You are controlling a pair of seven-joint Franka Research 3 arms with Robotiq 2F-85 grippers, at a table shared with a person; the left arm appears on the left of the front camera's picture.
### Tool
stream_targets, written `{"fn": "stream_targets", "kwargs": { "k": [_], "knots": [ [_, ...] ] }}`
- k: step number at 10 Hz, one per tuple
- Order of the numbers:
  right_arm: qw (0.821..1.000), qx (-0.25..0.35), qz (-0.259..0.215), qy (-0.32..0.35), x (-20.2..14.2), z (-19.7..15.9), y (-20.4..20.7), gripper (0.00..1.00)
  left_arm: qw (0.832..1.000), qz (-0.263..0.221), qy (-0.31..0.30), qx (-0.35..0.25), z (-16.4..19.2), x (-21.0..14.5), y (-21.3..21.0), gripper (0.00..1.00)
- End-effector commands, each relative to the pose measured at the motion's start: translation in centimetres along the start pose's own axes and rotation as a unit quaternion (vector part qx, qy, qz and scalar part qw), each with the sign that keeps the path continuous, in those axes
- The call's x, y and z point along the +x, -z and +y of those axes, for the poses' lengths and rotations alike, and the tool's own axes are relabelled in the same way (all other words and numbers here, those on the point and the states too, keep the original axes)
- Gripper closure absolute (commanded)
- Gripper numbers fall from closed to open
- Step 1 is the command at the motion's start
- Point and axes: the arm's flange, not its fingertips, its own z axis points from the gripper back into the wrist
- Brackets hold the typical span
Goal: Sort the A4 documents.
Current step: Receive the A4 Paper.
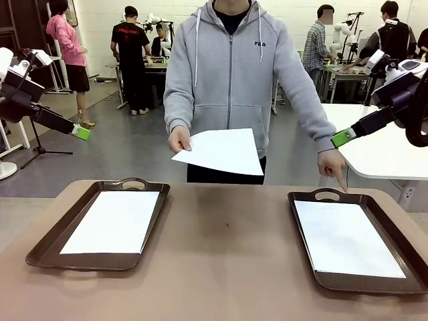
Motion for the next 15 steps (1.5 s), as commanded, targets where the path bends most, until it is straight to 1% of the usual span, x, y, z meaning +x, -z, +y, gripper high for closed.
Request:
{"fn": "stream_targets", "kwargs": {
  "k": [1, 2, 3, 4, 6, 7, 9, 11, 14, 15],
  "knots": [
    [0.996, 0.057, -0.048, 0.048, 1.6, -2.2, 2.8, 0.01, 1.000, -0.003, 0.001, 0.006, 0.0, -0.1, 0.1, 0.00],
    [0.992, 0.080, -0.072, 0.071, 2.7, -4.1, 4.7, 0.01, 1.000, -0.003, 0.001, 0.006, 0.0, -0.1, 0.1, 0.00],
    [0.990, 0.082, -0.079, 0.089, 3.6, -5.5, 6.2, 0.01, 1.000, -0.003, 0.001, 0.006, 0.0, -0.1, 0.1, 0.00],
    [0.988, 0.078, -0.080, 0.107, 4.2, -6.7, 7.4, 0.01, 1.000, -0.003, 0.001, 0.006, 0.0, -0.1, 0.1, 0.00],
    [0.980, 0.051, -0.099, 0.166, 4.7, -9.4, 9.3, 0.01, 1.000, -0.003, 0.001, 0.006, 0.0, -0.1, 0.1, 0.00],
    [0.971, 0.053, -0.107, 0.209, 4.7, -10.7, 10.7, 0.01, 1.000, -0.003, 0.001, 0.006, 0.0, -0.1, 0.1, 0.00],
    [0.951, 0.078, -0.117, 0.276, 4.4, -12.5, 13.2, 0.01, 1.000, -0.003, 0.001, 0.006, 0.0, -0.1, 0.1, 0.00],
    [0.935, 0.115, -0.129, 0.311, 4.3, -13.5, 15.2, 0.01, 1.000, -0.003, 0.001, 0.006, 0.0, -0.1, 0.1, 0.00],
    [0.914, 0.173, -0.138, 0.340, 4.1, -13.1, 17.2, 0.01, 1.000, -0.003, 0.001, 0.006, 0.0, -0.1, 0.1, 0.00],
    [0.911, 0.180, -0.135, 0.345, 4.1, -13.2, 17.9, 0.01, 1.000, -0.003, 0.001, 0.006, 0.0, -0.1, 0.1, 0.00]
  ]
}}
